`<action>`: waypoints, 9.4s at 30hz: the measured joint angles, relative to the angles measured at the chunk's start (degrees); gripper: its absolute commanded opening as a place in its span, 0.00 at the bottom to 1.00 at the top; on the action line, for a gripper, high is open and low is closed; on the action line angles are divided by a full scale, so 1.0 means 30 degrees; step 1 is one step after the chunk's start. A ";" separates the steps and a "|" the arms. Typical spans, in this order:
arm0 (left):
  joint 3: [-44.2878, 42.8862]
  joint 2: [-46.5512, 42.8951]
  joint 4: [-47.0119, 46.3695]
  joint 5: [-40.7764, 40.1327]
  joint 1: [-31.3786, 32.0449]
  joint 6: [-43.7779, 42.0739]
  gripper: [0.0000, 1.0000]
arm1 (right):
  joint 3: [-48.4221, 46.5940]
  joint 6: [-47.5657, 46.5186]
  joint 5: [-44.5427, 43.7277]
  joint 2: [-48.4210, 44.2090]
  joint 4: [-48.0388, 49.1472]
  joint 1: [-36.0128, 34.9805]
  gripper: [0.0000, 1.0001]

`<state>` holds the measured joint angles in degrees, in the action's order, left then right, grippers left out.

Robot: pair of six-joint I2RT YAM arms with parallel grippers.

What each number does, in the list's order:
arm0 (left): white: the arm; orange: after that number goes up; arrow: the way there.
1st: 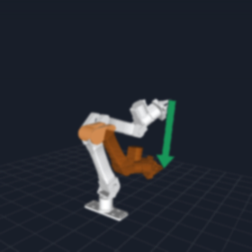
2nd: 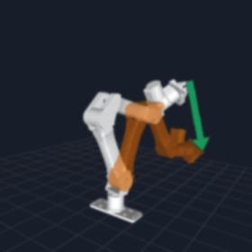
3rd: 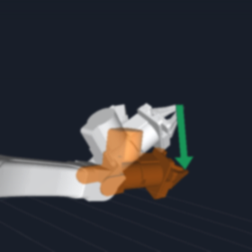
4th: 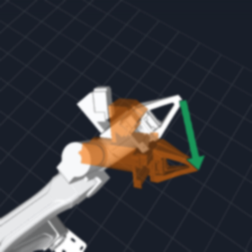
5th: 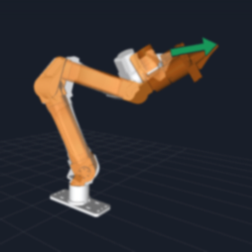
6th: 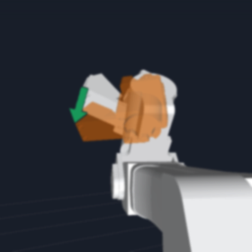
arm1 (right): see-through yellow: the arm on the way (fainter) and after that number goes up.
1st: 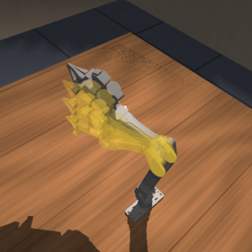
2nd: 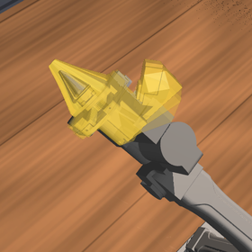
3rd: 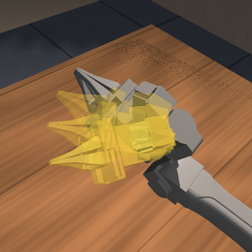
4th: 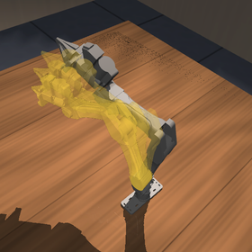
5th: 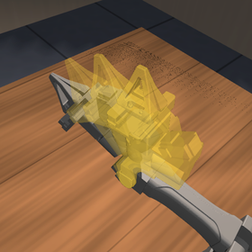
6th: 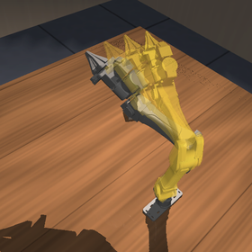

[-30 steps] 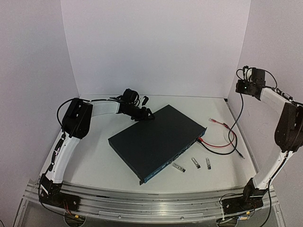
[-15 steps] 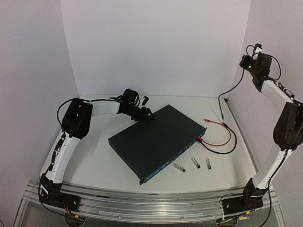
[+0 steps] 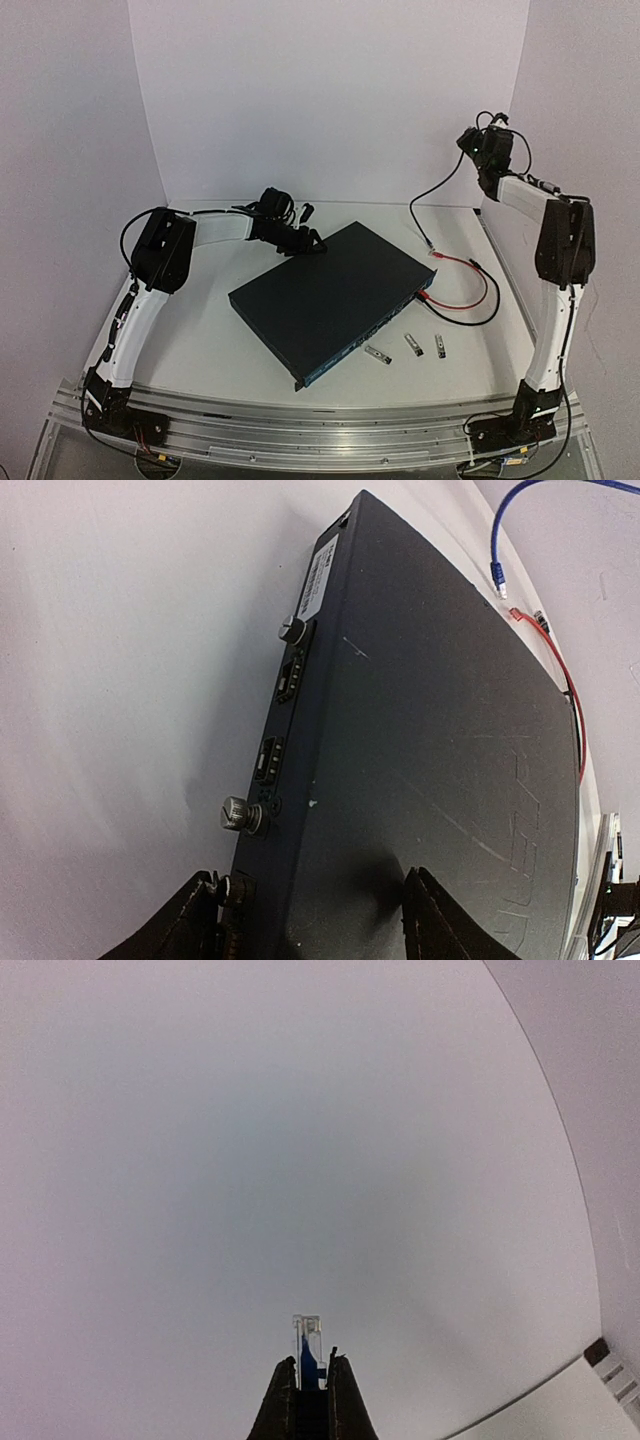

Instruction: Pull the plug from the switch port

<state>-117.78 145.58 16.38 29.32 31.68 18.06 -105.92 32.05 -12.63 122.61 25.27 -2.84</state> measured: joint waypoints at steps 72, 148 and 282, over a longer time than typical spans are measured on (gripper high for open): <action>0.0255 -0.0095 -0.0481 -0.0539 0.0051 0.0007 0.62 | 1.4132 -0.4533 2.3906 -0.3458 -1.2441 0.3259 0.75; -0.0386 0.0240 0.0015 -0.0247 0.0051 -0.0059 0.62 | 1.4598 -0.3796 2.4336 -0.0606 -1.2879 0.1707 0.37; -0.0675 0.0608 -0.0491 0.0084 -0.0131 0.0517 0.63 | -0.6476 -0.3896 1.5527 0.9542 -0.5696 -0.0659 0.63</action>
<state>-119.80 147.40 14.91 29.57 31.29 19.62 -125.35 20.36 33.95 151.24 8.18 -4.82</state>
